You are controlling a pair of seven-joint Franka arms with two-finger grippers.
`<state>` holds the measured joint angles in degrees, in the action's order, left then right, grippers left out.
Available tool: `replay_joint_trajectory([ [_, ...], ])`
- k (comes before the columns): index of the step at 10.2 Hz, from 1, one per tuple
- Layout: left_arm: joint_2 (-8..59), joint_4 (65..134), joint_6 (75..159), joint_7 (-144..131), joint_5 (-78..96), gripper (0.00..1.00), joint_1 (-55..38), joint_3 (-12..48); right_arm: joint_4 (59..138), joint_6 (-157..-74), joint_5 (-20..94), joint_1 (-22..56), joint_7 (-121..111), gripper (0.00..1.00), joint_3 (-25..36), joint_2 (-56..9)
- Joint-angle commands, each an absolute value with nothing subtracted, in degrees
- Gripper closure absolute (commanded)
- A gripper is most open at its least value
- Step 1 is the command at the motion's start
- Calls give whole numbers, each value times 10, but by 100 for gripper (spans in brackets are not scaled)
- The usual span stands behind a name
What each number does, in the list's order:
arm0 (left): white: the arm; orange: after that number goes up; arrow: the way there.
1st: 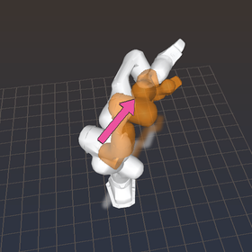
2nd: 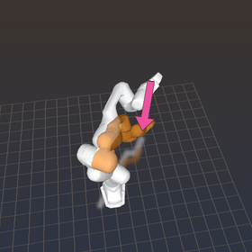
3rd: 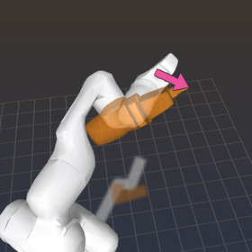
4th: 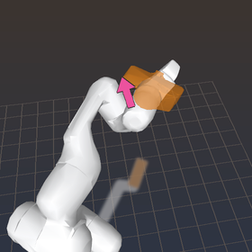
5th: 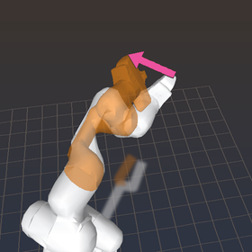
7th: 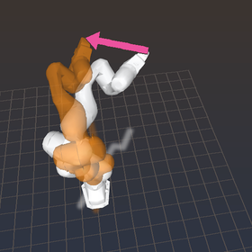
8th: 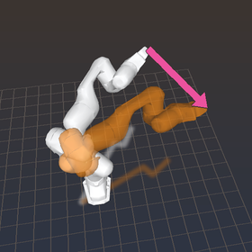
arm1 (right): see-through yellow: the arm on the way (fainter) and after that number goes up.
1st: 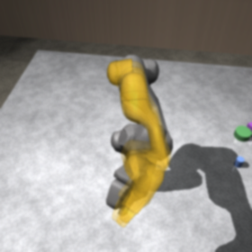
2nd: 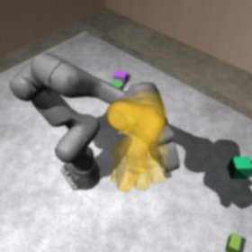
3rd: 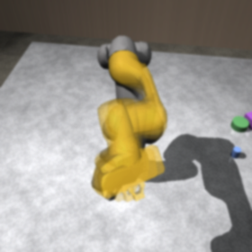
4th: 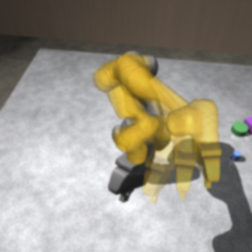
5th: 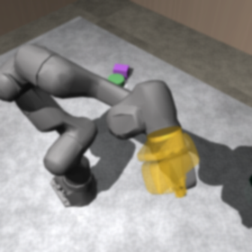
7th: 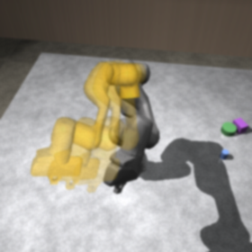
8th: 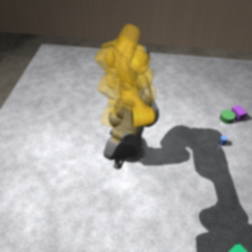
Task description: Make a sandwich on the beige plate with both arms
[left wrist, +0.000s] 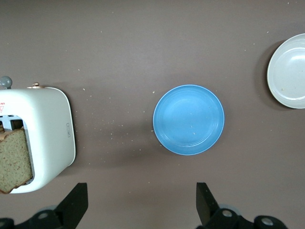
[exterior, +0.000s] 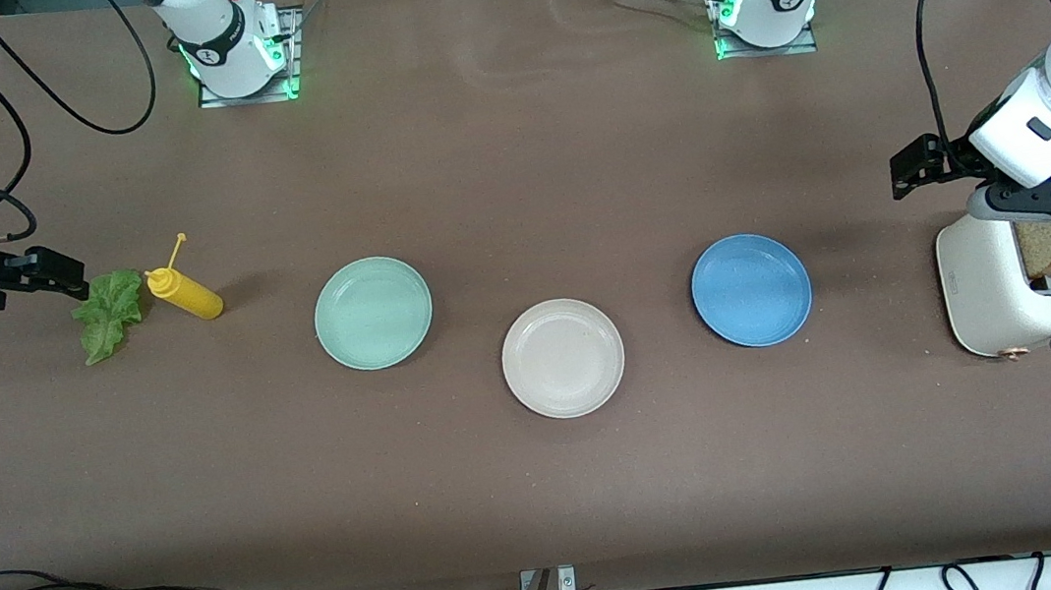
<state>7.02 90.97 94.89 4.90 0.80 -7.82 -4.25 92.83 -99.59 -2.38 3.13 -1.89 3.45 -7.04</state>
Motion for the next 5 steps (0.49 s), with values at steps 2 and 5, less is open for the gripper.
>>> replay_joint_trajectory([
  [2,76,892,934,48,2,0,-76,-43,924,-988,-14,30,-13,0,33,-70],
  [5,77,892,934,48,3,0,-75,-43,924,-987,-14,30,-13,0,33,-70],
])
